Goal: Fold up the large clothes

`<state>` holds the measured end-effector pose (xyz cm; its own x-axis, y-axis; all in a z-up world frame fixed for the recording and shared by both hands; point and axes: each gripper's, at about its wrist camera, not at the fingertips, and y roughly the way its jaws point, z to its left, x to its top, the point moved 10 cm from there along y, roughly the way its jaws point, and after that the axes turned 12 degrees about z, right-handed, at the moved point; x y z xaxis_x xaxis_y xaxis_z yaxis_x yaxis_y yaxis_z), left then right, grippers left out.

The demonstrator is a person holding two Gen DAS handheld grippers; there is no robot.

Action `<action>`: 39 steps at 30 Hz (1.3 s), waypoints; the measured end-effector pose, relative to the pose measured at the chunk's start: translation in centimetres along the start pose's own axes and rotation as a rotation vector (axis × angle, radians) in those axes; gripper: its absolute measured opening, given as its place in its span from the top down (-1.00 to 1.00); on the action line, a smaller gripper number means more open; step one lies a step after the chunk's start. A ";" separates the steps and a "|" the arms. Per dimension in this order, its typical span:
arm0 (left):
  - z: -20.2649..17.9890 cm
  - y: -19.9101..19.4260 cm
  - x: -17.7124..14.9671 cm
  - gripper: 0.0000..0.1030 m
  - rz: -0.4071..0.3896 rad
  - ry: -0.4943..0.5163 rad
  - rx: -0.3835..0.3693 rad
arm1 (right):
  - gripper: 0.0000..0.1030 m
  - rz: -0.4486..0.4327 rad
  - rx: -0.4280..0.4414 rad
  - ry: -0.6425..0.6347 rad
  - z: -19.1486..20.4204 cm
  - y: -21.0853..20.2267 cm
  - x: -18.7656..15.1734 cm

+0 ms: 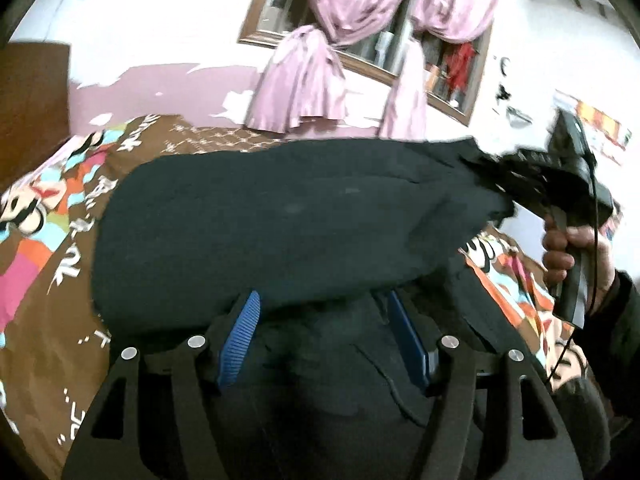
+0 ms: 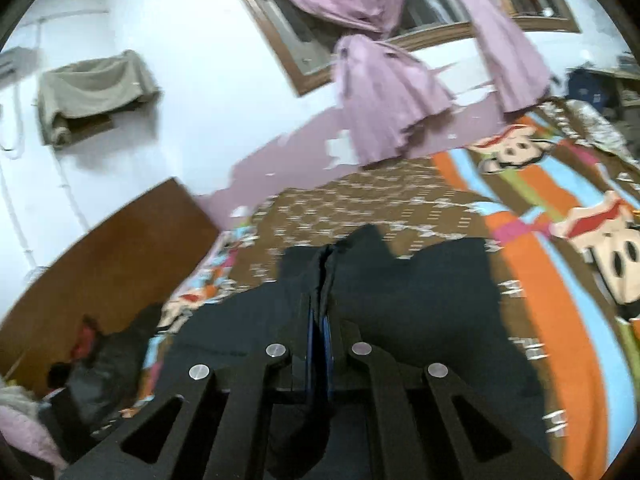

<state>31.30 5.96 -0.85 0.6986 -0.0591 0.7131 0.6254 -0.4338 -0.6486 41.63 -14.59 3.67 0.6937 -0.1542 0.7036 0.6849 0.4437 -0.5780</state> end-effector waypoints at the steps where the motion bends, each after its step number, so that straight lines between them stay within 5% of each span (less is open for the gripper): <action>1: 0.6 0.0 0.2 -0.17 0.000 -0.025 0.007 | 0.92 0.004 -0.054 -0.011 -1.0 0.5 -0.2; 7: 4.5 0.2 0.4 -0.17 0.022 -0.145 0.118 | 0.92 0.056 -0.259 -0.030 -6.3 3.8 -2.0; 13: 7.2 -0.1 -0.2 -0.17 0.052 -0.231 0.196 | 0.80 0.079 -0.275 -0.025 -8.0 4.3 -2.7; 14: 7.3 -0.2 0.0 -0.17 0.051 -0.235 0.205 | 0.60 0.071 -0.292 -0.037 -7.8 4.1 -2.6; 17: 7.5 -0.3 1.1 -0.17 0.052 -0.249 0.239 | -0.39 0.012 -0.337 -0.071 -6.9 3.4 -1.8; 18: 7.6 -0.3 1.7 -0.17 0.050 -0.245 0.251 | -0.47 -0.010 -0.351 -0.105 -6.1 3.2 -1.5; 22: 7.3 1.8 3.4 -0.17 0.088 -0.210 0.303 | -0.50 0.005 -0.349 -0.253 -2.9 4.8 -2.0; 28: 6.6 7.3 3.6 -0.17 0.188 -0.131 0.346 | -0.51 0.205 -0.250 -0.406 0.5 11.7 -6.2; 32: 7.1 10.2 1.5 -0.22 0.262 -0.067 0.422 | -0.56 0.318 -0.270 -0.401 -0.6 15.7 -9.4; 39: 8.0 12.1 -0.8 -0.28 0.299 -0.033 0.438 | -0.58 0.313 -0.264 -0.390 -1.7 17.3 -10.6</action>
<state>41.11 7.90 -11.39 0.8746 -0.0914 0.4761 0.4792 0.0141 -0.8776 46.47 -6.80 -14.50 0.7733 0.3089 0.5538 0.5273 0.1718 -0.8321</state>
